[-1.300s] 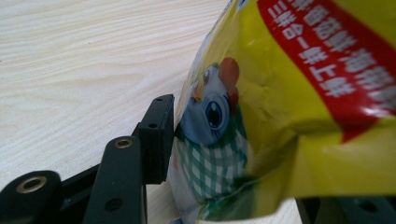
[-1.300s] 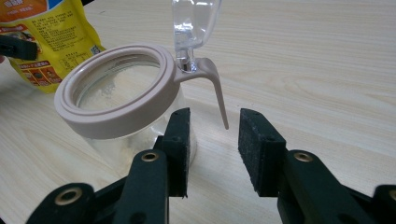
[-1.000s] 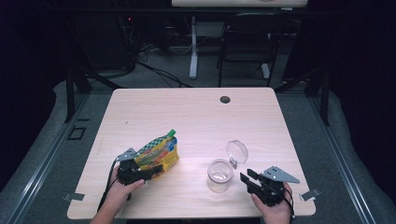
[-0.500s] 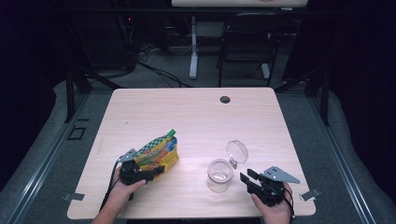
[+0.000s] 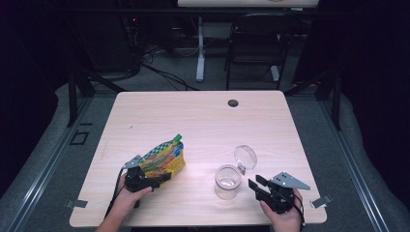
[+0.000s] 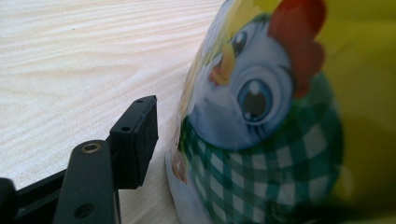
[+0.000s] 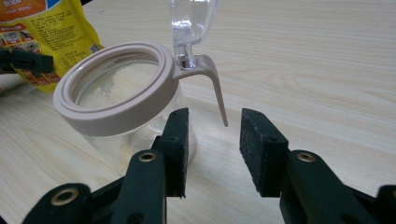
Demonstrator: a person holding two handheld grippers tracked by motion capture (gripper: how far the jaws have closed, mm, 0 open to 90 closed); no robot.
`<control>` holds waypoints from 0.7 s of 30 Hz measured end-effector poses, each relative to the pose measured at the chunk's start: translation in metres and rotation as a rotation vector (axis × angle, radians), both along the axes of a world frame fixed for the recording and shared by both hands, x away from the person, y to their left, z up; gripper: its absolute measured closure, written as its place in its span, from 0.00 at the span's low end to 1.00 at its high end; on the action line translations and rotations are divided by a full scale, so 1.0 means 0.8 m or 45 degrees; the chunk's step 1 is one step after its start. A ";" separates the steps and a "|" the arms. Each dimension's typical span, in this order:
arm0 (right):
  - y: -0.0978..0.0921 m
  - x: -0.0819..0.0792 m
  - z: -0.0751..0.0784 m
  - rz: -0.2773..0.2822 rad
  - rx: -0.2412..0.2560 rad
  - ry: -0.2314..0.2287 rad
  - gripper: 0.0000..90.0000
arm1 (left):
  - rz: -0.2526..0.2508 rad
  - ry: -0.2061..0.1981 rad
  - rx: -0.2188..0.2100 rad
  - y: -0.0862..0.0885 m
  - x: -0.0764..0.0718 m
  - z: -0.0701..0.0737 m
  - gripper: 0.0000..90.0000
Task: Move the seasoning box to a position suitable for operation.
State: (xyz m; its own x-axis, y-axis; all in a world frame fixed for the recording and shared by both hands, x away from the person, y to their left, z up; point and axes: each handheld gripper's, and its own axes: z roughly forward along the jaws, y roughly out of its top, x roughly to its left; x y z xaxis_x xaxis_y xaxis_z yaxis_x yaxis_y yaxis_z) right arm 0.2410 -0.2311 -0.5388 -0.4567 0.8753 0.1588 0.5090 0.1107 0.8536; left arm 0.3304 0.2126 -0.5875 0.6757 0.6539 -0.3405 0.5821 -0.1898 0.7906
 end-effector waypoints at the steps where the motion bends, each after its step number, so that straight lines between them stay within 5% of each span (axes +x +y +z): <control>1: 0.000 0.000 0.000 0.000 0.002 0.000 0.70 | 0.002 0.001 -0.004 0.000 0.000 -0.001 0.39; 21: 0.001 0.001 -0.001 0.004 -0.002 0.002 0.69 | 0.004 0.040 0.064 -0.005 0.001 -0.003 0.41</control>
State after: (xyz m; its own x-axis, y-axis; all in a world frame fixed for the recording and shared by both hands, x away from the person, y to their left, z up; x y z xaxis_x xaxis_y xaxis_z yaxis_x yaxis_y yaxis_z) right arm 0.2414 -0.2300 -0.5395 -0.4591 0.8743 0.1578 0.5099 0.1138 0.8526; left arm 0.3314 0.2088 -0.5900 0.6628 0.6728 -0.3286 0.6075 -0.2266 0.7613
